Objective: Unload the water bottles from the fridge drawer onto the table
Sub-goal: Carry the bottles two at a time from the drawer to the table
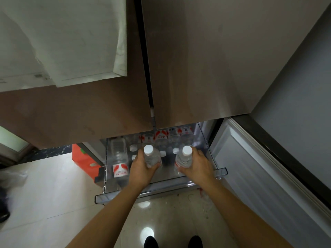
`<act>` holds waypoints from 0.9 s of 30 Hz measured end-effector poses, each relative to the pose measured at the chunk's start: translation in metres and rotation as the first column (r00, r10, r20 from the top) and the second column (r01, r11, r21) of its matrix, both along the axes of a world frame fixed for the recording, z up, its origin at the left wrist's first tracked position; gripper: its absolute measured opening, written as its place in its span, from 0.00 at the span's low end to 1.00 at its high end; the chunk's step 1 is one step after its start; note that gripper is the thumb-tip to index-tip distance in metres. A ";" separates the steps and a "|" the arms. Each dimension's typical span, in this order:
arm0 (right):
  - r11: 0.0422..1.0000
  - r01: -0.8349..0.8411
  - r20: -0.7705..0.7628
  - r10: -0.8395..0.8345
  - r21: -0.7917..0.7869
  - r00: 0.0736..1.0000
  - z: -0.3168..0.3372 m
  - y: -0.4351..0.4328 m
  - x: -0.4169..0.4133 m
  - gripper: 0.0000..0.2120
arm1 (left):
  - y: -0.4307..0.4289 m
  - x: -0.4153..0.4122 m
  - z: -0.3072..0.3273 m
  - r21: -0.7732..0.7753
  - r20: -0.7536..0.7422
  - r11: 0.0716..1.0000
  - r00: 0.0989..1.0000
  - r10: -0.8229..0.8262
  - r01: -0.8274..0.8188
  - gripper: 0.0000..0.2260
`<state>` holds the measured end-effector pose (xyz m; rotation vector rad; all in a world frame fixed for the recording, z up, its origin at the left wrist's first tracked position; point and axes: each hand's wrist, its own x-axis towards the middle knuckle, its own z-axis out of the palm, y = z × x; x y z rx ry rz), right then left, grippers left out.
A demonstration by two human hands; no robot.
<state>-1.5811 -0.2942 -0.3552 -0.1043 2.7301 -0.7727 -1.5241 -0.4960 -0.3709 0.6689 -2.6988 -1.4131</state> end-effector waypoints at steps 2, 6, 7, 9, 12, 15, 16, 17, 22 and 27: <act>0.997 -0.030 0.040 0.032 -0.065 0.999 0.003 0.000 -0.002 0.33 | 0.000 0.004 0.003 0.031 -0.012 0.999 0.999 0.031 -0.030 0.31; 0.992 -0.060 0.015 0.062 -0.107 0.998 0.007 0.002 0.000 0.30 | 0.000 0.020 0.008 0.039 -0.077 0.994 0.992 0.104 -0.101 0.29; 0.992 -0.068 0.013 0.070 -0.105 0.997 0.007 0.002 0.002 0.30 | 0.000 0.027 0.011 0.051 -0.094 0.990 0.986 0.138 -0.134 0.28; 0.985 -0.083 0.014 0.086 -0.152 0.996 0.010 -0.001 0.005 0.32 | 0.001 0.038 0.021 0.088 -0.143 0.978 0.969 0.201 -0.190 0.28; 0.946 -0.168 -0.053 0.160 -0.278 0.986 0.017 -0.010 0.008 0.35 | 0.002 0.057 0.038 0.126 -0.215 0.956 0.934 0.286 -0.264 0.31; 0.867 -0.247 -0.085 0.234 -0.432 0.969 0.029 -0.029 0.015 0.34 | 0.000 0.082 0.058 0.137 -0.268 0.918 0.878 0.396 -0.372 0.33; 0.836 -0.281 -0.104 0.264 -0.471 0.959 0.034 -0.037 0.019 0.34 | -0.001 0.092 0.066 0.140 -0.285 0.903 0.857 0.430 -0.407 0.33; 0.805 -0.317 -0.126 0.295 -0.501 0.947 0.040 -0.046 0.024 0.33 | -0.002 0.102 0.075 0.142 -0.306 0.889 0.835 0.458 -0.435 0.32; 0.646 -0.488 -0.258 0.421 -0.588 0.869 0.076 -0.094 0.059 0.34 | -0.019 0.164 0.121 0.165 -0.424 0.843 0.735 0.529 -0.512 0.30; 0.481 -0.635 -0.357 0.549 -0.605 0.756 0.122 -0.140 0.126 0.36 | -0.049 0.253 0.162 0.158 -0.496 0.816 0.670 0.552 -0.556 0.31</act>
